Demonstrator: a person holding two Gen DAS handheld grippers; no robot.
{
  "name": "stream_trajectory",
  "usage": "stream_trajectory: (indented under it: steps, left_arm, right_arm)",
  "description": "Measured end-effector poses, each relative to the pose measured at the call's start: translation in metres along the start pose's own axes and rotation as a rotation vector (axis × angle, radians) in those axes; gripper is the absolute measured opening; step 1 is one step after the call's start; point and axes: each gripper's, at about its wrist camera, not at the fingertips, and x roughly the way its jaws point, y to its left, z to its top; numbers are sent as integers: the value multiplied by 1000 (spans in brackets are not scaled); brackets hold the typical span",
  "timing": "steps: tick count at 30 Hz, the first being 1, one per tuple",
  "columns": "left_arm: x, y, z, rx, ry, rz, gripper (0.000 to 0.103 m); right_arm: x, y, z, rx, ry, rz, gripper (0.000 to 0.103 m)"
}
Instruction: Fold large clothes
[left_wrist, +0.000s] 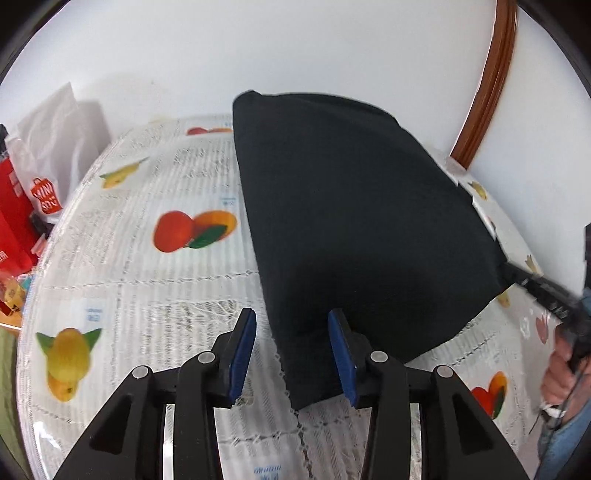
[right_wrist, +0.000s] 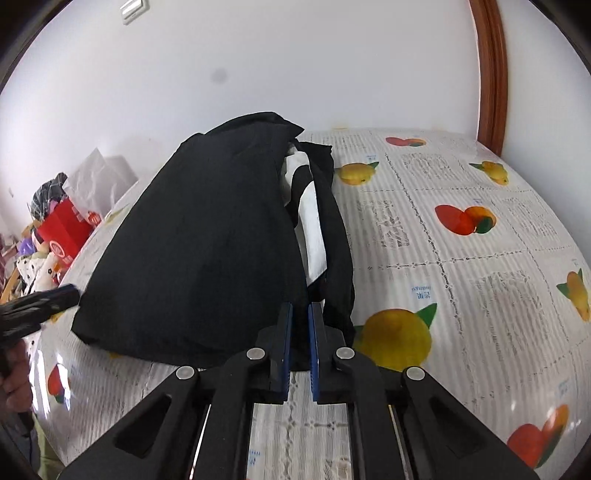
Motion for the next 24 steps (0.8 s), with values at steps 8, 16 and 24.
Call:
stream_trajectory:
  steps: [8,16,24]
  left_arm:
    - [-8,1,18,-1,-32,-16,49]
    - [15,0,25,27,6,14,52]
    - [19,-2,26,30,9,-20,52]
  right_arm:
    - [12,16,46,-46,-47,45,31]
    - [58,13,71,44,-19,145,6]
    - [42,5,50,70,-69,96,6]
